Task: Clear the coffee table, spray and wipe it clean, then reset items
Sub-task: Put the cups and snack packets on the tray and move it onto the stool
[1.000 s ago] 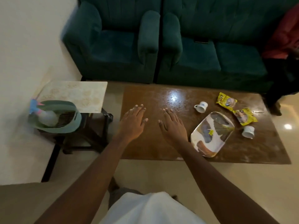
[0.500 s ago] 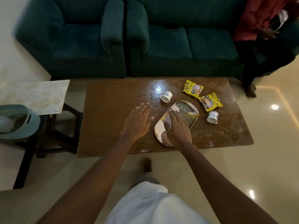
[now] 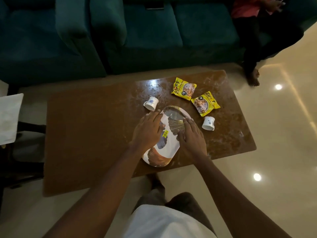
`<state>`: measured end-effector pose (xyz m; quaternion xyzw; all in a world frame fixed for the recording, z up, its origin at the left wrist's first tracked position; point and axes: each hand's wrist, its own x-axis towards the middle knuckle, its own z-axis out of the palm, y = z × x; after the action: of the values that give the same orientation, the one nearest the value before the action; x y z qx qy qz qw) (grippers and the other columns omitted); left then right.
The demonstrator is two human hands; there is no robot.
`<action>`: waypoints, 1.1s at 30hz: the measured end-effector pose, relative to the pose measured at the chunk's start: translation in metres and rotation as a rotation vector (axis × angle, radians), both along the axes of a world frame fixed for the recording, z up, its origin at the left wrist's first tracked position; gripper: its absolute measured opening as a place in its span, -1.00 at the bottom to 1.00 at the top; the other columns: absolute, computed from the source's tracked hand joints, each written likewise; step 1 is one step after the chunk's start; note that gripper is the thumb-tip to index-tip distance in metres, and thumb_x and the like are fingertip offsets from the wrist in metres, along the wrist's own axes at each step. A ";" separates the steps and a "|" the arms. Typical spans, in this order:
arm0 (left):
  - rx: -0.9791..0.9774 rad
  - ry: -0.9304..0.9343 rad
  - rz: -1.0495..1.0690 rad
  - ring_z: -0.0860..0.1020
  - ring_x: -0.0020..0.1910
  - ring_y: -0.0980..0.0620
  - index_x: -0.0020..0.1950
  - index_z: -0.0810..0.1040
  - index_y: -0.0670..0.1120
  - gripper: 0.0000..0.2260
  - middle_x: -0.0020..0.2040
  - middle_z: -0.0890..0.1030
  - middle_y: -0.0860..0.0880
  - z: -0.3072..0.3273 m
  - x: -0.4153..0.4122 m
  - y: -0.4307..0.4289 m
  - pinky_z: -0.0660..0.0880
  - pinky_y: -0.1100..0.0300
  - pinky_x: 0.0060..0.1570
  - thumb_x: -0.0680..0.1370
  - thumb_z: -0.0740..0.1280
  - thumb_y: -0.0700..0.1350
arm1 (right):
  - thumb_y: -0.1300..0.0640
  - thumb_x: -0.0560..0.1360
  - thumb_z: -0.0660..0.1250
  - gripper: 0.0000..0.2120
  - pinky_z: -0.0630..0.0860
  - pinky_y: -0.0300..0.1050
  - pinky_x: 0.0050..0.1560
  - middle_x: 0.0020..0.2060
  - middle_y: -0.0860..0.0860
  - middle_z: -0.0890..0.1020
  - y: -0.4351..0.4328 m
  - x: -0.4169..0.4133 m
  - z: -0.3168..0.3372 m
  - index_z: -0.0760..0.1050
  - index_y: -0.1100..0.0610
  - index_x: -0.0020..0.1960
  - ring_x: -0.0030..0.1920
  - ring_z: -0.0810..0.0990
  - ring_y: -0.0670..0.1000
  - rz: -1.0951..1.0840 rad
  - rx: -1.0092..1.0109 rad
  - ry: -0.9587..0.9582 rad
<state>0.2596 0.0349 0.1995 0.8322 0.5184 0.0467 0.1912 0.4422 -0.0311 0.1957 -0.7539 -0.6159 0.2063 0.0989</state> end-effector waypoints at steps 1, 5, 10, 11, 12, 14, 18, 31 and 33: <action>-0.010 -0.003 -0.007 0.31 0.46 -0.06 0.47 0.35 -0.10 -0.58 0.46 0.38 -0.07 -0.007 0.007 0.005 0.21 0.05 0.43 0.65 0.12 0.04 | -0.07 0.65 0.11 -0.49 0.13 -0.01 0.49 0.54 0.02 0.25 0.004 0.008 -0.008 0.19 0.08 0.55 0.56 0.12 0.02 -0.017 -0.012 0.004; -0.019 -0.001 -0.068 0.29 0.48 -0.07 0.47 0.36 -0.12 -0.56 0.47 0.38 -0.10 -0.041 0.034 0.017 0.20 0.06 0.44 0.65 0.11 0.04 | -0.08 0.65 0.10 -0.50 0.14 0.01 0.49 0.54 0.00 0.24 0.014 0.039 -0.046 0.20 0.06 0.55 0.56 0.11 0.01 -0.079 -0.044 0.006; -0.043 0.039 -0.142 0.30 0.48 -0.07 0.46 0.35 -0.10 -0.57 0.48 0.36 -0.08 -0.093 0.070 0.034 0.23 -0.02 0.43 0.64 0.11 0.06 | -0.08 0.65 0.12 -0.55 0.23 0.10 0.45 0.52 -0.01 0.28 0.024 0.069 -0.095 0.29 0.03 0.49 0.52 0.22 0.04 -0.184 -0.037 0.016; -0.042 0.038 -0.147 0.31 0.47 -0.07 0.46 0.35 -0.09 -0.57 0.48 0.37 -0.08 -0.103 0.077 0.036 0.23 -0.02 0.43 0.64 0.11 0.06 | -0.07 0.64 0.14 -0.56 0.24 0.12 0.44 0.51 0.01 0.29 0.026 0.074 -0.105 0.31 0.03 0.48 0.51 0.24 0.06 -0.208 -0.024 0.014; -0.034 0.036 -0.145 0.33 0.46 -0.07 0.46 0.36 -0.09 -0.57 0.47 0.38 -0.08 -0.115 0.085 0.038 0.24 0.00 0.42 0.64 0.12 0.06 | -0.06 0.64 0.14 -0.57 0.26 0.14 0.43 0.50 0.02 0.30 0.027 0.082 -0.117 0.32 0.04 0.46 0.50 0.25 0.08 -0.230 -0.013 0.006; -0.033 0.013 -0.127 0.34 0.45 -0.07 0.44 0.38 -0.09 -0.60 0.45 0.41 -0.08 -0.135 0.096 0.039 0.26 0.02 0.40 0.65 0.13 0.04 | -0.06 0.64 0.15 -0.59 0.27 0.19 0.43 0.50 0.06 0.31 0.031 0.094 -0.137 0.35 0.05 0.45 0.50 0.24 0.12 -0.273 0.010 -0.033; -0.125 -0.064 -0.070 0.30 0.46 -0.06 0.45 0.35 -0.09 -0.60 0.44 0.40 -0.07 -0.177 0.116 0.041 0.28 0.02 0.41 0.66 0.12 0.03 | -0.08 0.63 0.18 -0.59 0.23 0.19 0.45 0.51 0.10 0.28 0.041 0.120 -0.179 0.38 0.06 0.42 0.53 0.18 0.15 -0.346 0.057 -0.100; -0.115 -0.128 0.109 0.36 0.41 -0.06 0.39 0.41 -0.11 -0.63 0.42 0.42 -0.09 -0.209 0.122 0.041 0.38 0.01 0.33 0.65 0.13 0.03 | 0.10 0.47 0.38 -0.53 0.39 -0.05 0.14 0.47 0.01 0.33 0.073 0.158 -0.216 0.43 0.08 0.36 0.43 0.24 0.15 -0.394 0.184 -0.019; -0.076 -0.135 0.143 0.38 0.40 -0.06 0.38 0.43 -0.11 -0.64 0.41 0.43 -0.10 -0.204 0.118 0.047 0.41 0.00 0.30 0.64 0.16 0.02 | 0.13 0.42 0.40 -0.51 0.33 -0.16 0.10 0.41 0.03 0.38 0.076 0.151 -0.207 0.45 0.11 0.33 0.36 0.31 0.11 -0.399 0.230 0.038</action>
<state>0.3775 0.0823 -0.0044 0.7803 0.5637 0.0962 0.2532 0.5935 0.0444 -0.0113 -0.8406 -0.4720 0.1251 0.2345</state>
